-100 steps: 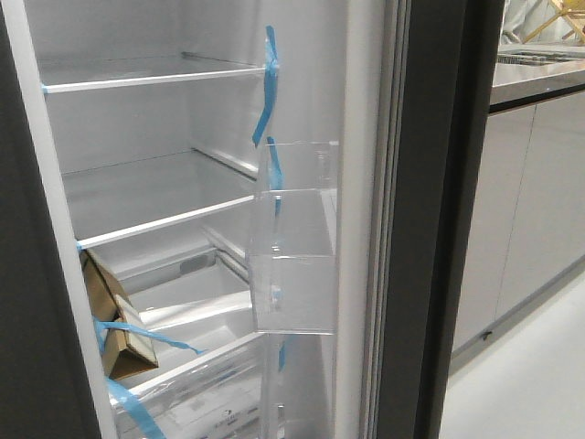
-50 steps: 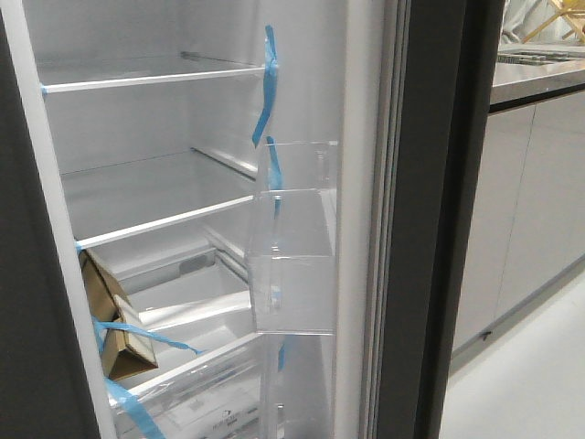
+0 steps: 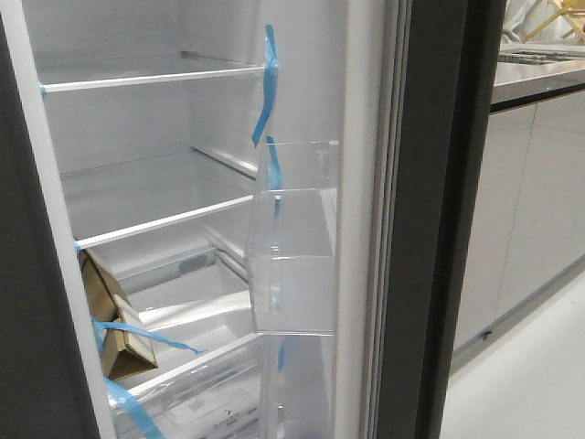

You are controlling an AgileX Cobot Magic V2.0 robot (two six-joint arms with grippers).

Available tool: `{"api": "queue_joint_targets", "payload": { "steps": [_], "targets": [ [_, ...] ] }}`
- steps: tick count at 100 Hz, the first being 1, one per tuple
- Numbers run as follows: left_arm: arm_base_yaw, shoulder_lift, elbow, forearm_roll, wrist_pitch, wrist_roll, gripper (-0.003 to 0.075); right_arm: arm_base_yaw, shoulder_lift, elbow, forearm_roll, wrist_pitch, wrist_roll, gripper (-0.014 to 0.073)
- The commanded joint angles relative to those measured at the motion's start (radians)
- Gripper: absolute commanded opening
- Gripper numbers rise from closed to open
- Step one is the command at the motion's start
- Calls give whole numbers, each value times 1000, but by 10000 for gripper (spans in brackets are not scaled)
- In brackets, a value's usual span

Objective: Close fridge door

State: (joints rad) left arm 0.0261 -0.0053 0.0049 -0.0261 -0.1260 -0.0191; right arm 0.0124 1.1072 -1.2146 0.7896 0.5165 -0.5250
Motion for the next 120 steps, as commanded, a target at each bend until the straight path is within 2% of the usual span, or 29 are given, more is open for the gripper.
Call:
{"api": "queue_joint_targets", "payload": {
  "steps": [1, 26, 59, 99, 120],
  "targets": [
    [-1, -11, 35, -4, -74, -4, -20, 2, -11, -37, 92, -36, -76, -48],
    [-1, -11, 35, -4, -74, -4, -20, 2, 27, -69, 184, -8, -174, -48],
    [-1, -11, 35, -4, -74, -4, -20, 2, 103, -196, 225, 85, -183, -48],
    [-1, -11, 35, -4, -74, -4, -20, 2, 159, -200, 466, 211, -339, -47],
    [-1, -11, 35, -4, -74, -4, -20, 4, 223, -267, 483, 257, -353, -47]
  ]
}}
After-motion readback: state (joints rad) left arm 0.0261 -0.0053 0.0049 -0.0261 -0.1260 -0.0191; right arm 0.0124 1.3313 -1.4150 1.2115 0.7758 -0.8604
